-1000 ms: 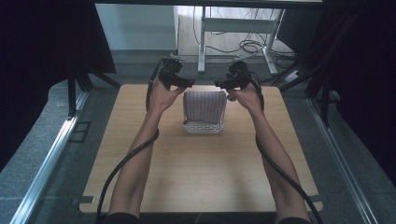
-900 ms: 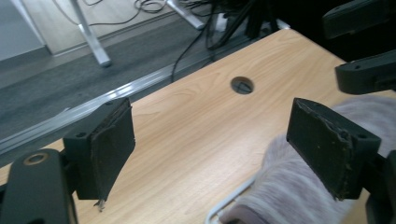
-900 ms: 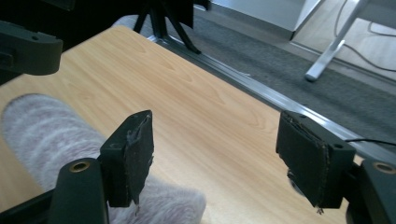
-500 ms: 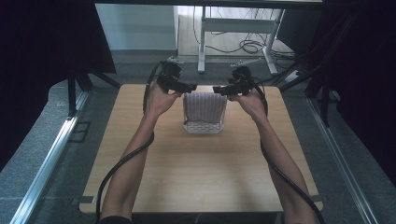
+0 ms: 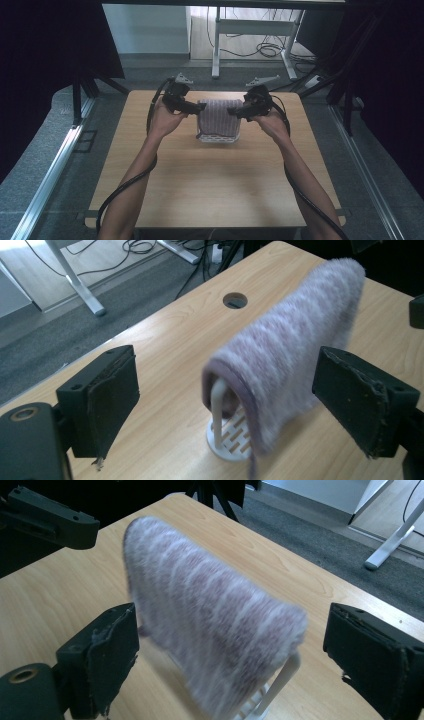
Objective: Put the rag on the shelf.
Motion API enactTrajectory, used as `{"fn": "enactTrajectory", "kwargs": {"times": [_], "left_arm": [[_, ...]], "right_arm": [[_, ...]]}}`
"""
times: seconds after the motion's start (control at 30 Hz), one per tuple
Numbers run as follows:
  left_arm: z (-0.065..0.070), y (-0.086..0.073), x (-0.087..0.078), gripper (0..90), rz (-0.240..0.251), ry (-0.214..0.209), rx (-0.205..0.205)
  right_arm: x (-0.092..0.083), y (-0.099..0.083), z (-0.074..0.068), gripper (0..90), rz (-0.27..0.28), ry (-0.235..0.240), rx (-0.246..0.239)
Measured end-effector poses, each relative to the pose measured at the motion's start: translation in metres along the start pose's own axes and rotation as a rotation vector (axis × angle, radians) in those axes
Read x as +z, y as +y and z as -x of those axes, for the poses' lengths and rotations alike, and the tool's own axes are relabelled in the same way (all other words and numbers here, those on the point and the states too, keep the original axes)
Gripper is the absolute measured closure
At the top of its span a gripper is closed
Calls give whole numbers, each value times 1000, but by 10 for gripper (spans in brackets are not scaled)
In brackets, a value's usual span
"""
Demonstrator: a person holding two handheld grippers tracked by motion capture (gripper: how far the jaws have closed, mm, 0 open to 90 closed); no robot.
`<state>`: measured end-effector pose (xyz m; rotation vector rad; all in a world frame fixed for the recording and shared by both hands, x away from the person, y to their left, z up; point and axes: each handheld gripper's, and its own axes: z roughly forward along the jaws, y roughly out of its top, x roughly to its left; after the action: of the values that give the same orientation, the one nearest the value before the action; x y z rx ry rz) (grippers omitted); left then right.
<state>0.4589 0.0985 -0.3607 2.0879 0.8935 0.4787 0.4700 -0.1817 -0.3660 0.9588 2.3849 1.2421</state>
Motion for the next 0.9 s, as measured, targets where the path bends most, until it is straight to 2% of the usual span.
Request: {"fn": "enactTrajectory", "kwargs": {"times": [0.27, 0.43, 0.53, 0.67, 0.8, 0.87, 0.9], "left_arm": [[11, -26, -10, 112, 5, -14, 24], [19, -44, -20, 112, 15, -10, 42], [24, -54, -26, 113, 25, -12, 49], [33, -66, -35, 113, 50, -28, 49], [43, -79, -41, 114, 41, -24, 67], [48, -88, -43, 115, 42, -24, 68], [52, -99, -43, 115, 42, -36, 56]], "right_arm": [[-15, -21, -12, 65, -16, -2, -32], [-24, -32, -16, 65, -14, 5, -30], [-31, -46, -20, 65, -15, 13, -24], [-36, -59, -24, 66, -18, 17, -17], [-41, -77, -29, 73, -47, 5, -14], [-43, -85, -32, 71, -50, 8, -10], [-43, -88, -33, 69, -49, 9, -9]]}}
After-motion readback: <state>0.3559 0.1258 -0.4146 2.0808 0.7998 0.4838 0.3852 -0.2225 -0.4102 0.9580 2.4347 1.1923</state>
